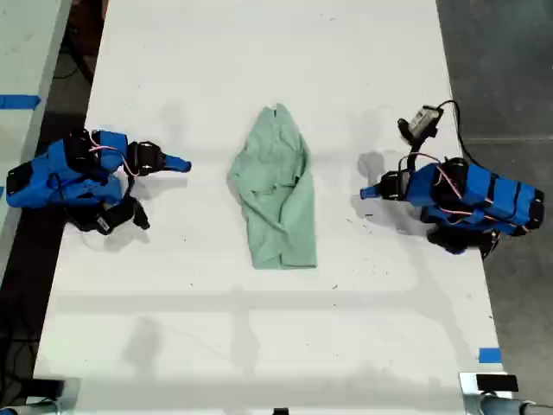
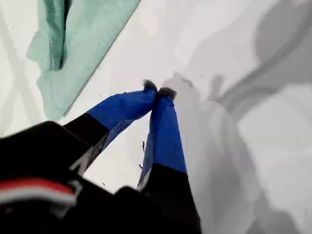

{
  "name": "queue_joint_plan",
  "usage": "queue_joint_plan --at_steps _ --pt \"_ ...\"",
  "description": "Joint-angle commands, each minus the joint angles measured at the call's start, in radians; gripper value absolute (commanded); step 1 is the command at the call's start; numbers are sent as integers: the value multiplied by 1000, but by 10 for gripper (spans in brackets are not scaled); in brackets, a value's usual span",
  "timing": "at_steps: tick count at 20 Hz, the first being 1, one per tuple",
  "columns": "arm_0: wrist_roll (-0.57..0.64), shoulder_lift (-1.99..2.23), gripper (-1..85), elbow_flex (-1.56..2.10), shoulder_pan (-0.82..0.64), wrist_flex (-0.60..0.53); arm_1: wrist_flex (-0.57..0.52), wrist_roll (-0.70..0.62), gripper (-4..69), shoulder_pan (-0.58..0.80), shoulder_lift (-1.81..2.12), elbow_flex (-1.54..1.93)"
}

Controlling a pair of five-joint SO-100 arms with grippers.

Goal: Fold t shirt

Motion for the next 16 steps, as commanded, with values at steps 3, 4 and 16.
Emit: queue_joint_plan --at_steps 3,4,16 --pt "-28 6 -2 -9 11 -3 26 46 -4 -28 9 21" --pt "-28 6 -2 -9 12 -3 26 44 -4 -26 9 21" --pt "-155 -390 -2 -319 106 -2 147 181 -5 -55 -58 -236"
